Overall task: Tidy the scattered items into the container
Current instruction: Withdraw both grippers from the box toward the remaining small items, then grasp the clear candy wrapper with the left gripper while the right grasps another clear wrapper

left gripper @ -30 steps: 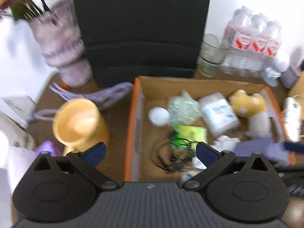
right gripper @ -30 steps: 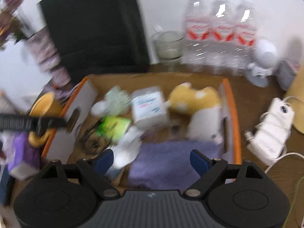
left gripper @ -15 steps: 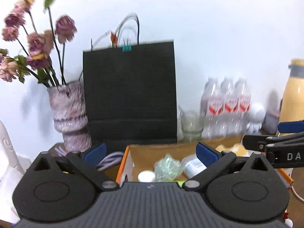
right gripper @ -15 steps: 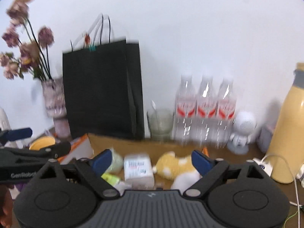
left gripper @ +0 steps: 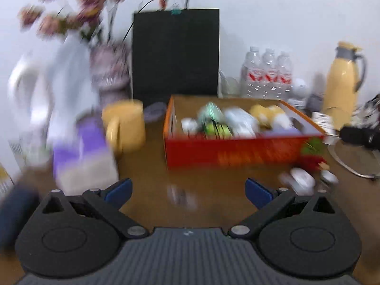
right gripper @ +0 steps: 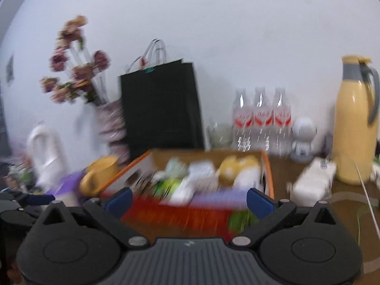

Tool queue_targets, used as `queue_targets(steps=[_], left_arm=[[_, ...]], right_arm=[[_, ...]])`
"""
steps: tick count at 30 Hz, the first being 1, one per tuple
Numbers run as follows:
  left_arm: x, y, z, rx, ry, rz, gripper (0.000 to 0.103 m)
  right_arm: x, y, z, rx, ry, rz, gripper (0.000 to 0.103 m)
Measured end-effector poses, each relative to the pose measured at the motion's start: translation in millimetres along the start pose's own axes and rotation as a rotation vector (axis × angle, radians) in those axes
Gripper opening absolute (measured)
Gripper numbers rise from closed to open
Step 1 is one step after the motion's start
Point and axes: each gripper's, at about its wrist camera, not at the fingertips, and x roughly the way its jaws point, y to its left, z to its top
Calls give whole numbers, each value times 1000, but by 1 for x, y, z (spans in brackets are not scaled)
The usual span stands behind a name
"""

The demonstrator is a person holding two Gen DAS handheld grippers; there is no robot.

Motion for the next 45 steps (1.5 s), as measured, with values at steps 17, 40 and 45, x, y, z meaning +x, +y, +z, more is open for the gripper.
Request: queue_targets(steps=[17, 40, 45], left_arm=[[53, 19, -4, -40, 108, -63, 74], [111, 11, 9, -8, 146, -28, 22], [109, 13, 8, -28, 131, -17, 16]], right_arm=[[4, 15, -54, -95, 184, -75, 81], [116, 2, -40, -134, 327, 52, 28], [113, 5, -43, -147, 308, 13, 19]])
